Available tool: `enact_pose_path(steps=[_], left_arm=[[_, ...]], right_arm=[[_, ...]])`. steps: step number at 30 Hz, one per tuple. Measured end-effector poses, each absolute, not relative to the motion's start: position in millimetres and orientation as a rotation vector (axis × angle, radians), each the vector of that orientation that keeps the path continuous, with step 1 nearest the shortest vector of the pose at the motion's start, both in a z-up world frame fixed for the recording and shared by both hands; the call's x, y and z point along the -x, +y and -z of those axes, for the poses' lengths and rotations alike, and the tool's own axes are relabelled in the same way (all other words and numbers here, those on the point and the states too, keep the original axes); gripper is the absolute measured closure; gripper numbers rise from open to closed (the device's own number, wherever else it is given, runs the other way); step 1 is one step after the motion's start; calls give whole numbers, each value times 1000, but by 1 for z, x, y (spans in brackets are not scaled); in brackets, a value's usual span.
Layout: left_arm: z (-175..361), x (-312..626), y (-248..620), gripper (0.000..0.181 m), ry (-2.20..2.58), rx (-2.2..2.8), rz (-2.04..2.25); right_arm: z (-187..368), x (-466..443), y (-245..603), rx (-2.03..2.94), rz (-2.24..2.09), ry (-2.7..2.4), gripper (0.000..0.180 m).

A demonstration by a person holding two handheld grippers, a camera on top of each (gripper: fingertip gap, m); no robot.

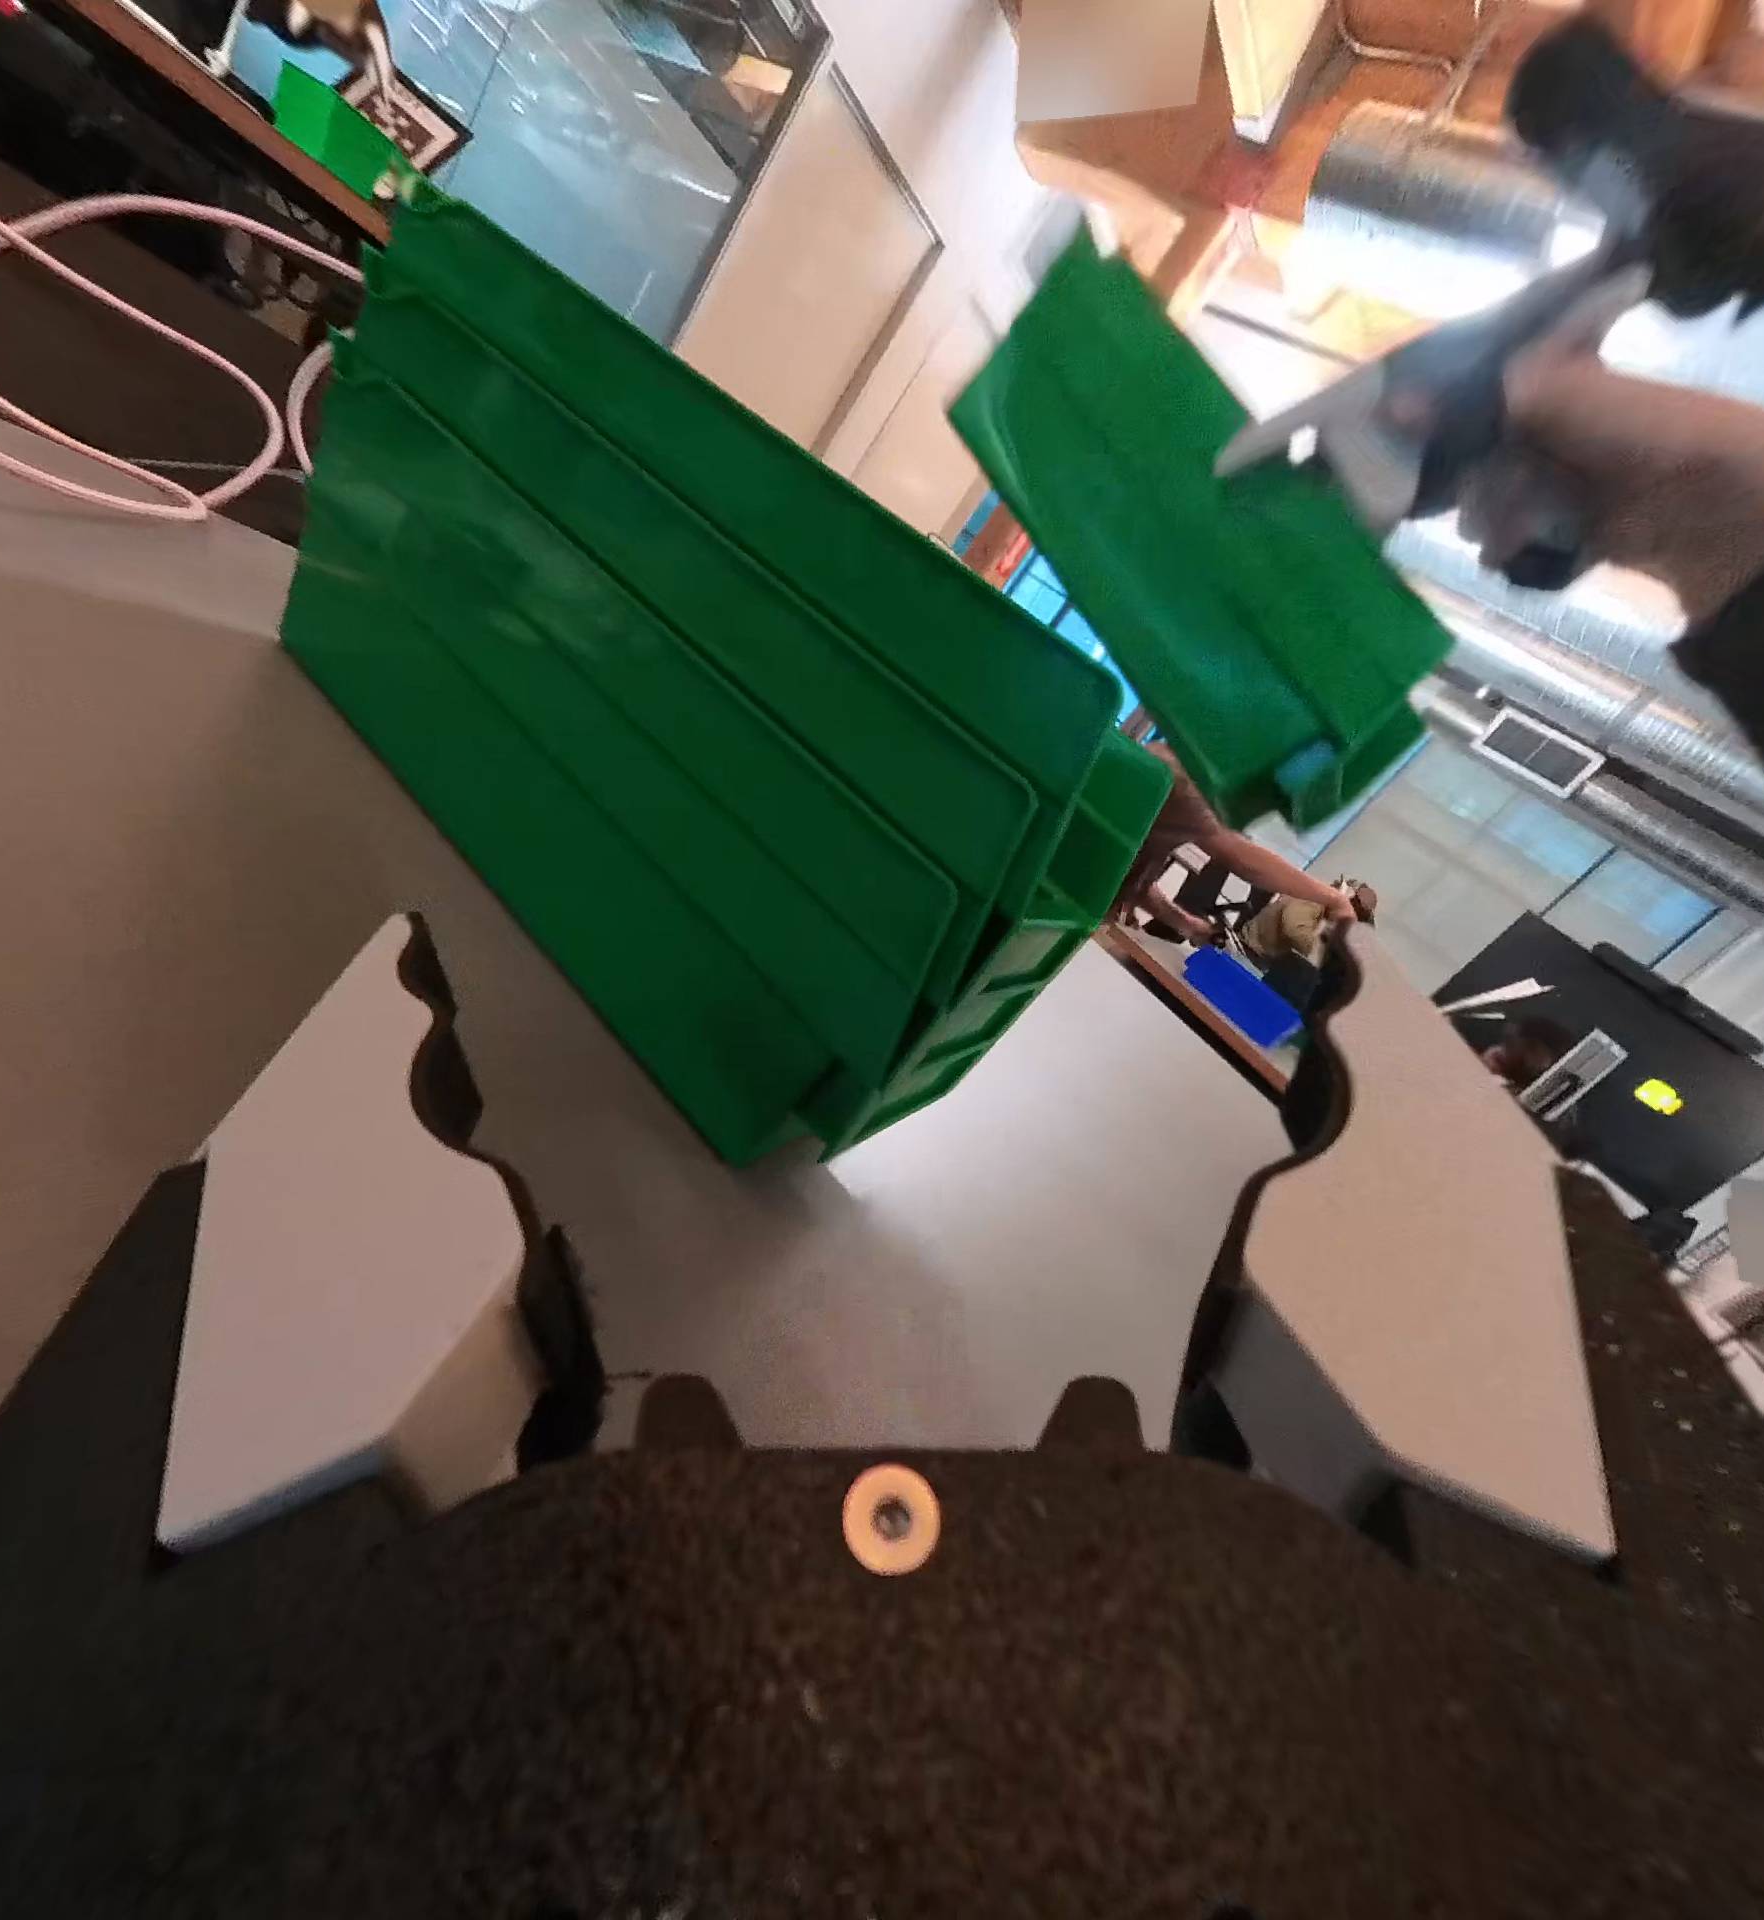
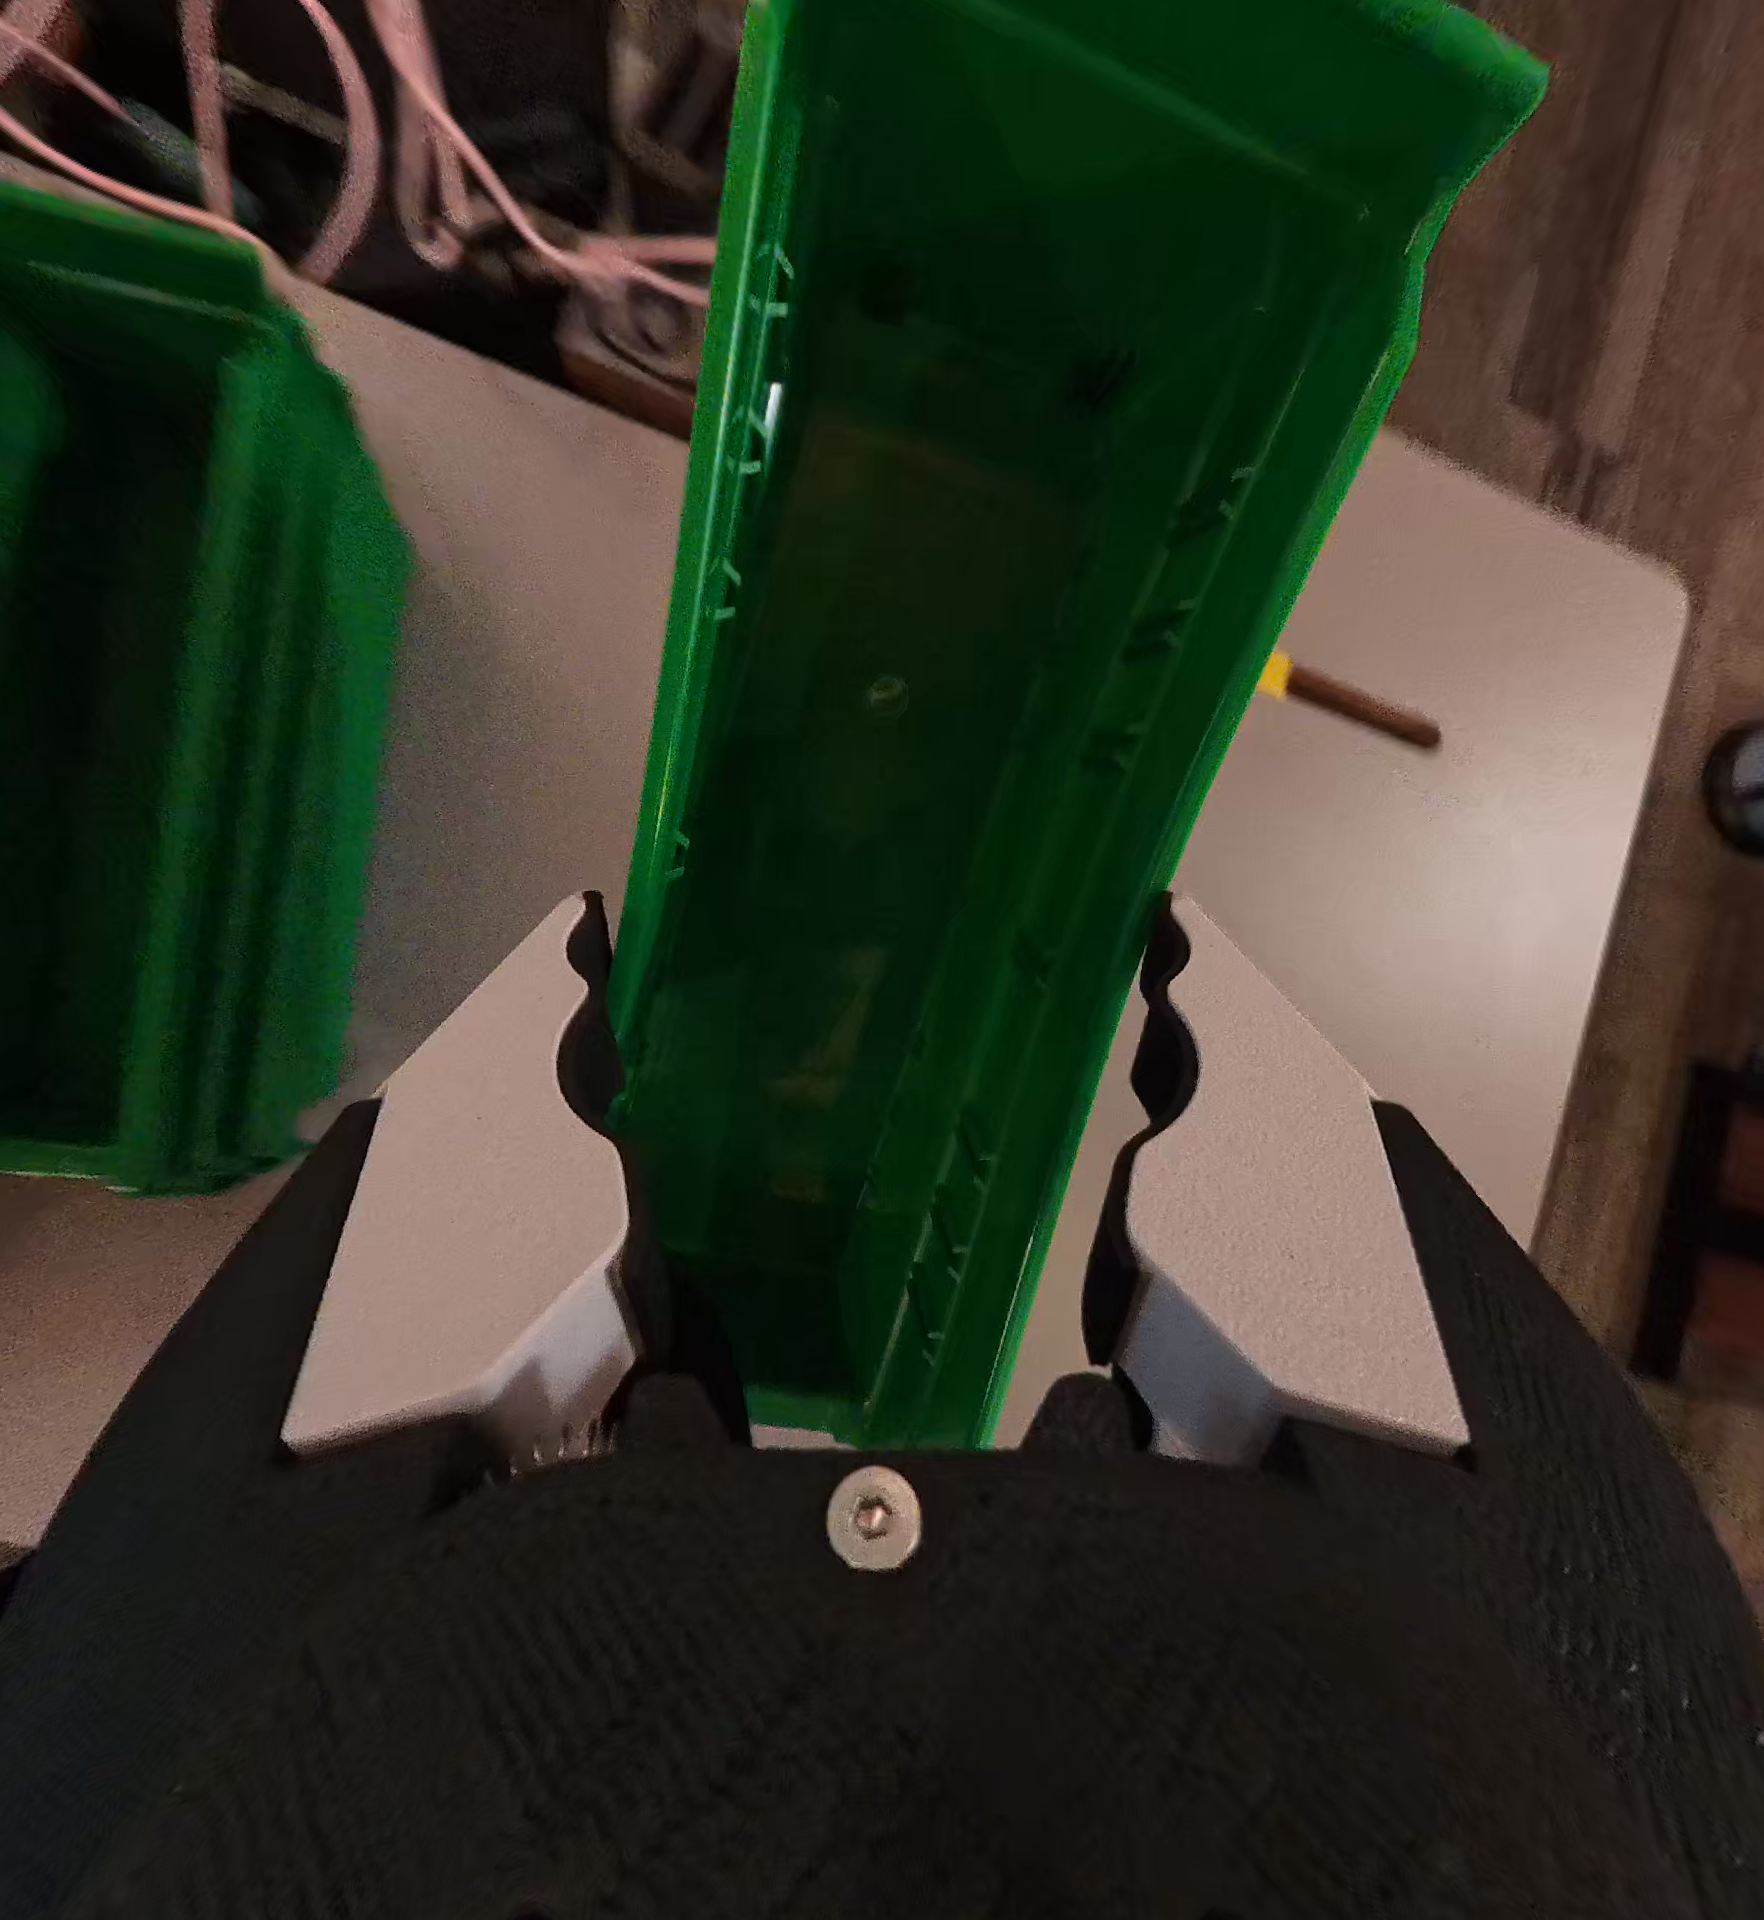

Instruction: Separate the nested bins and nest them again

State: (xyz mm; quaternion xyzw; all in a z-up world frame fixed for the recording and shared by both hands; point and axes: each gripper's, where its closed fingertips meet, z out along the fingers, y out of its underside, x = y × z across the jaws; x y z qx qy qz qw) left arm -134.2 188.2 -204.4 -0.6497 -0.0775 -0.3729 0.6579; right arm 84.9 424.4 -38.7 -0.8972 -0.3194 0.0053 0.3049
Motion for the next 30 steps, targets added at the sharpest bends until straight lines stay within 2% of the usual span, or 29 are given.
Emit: enact_pose_path(steps=[7, 12, 18, 20, 22, 24, 28, 30], left_arm=[[208, 140, 192, 30, -195, 1491, 777], [216, 138, 196, 36, -202, 1544, 783], [215, 143, 196, 33, -230, 1532, 750], [214, 146, 196, 32, -239, 1525, 728], [214, 147, 196, 32, -238, 1524, 718], [215, 147, 197, 32, -242, 1529, 717], [215, 148, 199, 32, -247, 1530, 721], [216, 148, 201, 31, -245, 1538, 723]], right_arm=[[144, -237, 447, 2589, 23, -650, 76], [195, -305, 451, 2669, 40, -525, 74], [235, -326, 447, 2715, 39, -495, 51], [226, -330, 457, 2649, 112, -430, 34], [191, -322, 468, 2510, 217, -466, 33], [148, -278, 466, 2378, 169, -573, 32], [89, -124, 414, 2221, -170, -895, 53], [73, -52, 382, 2148, -235, -1055, 56]])
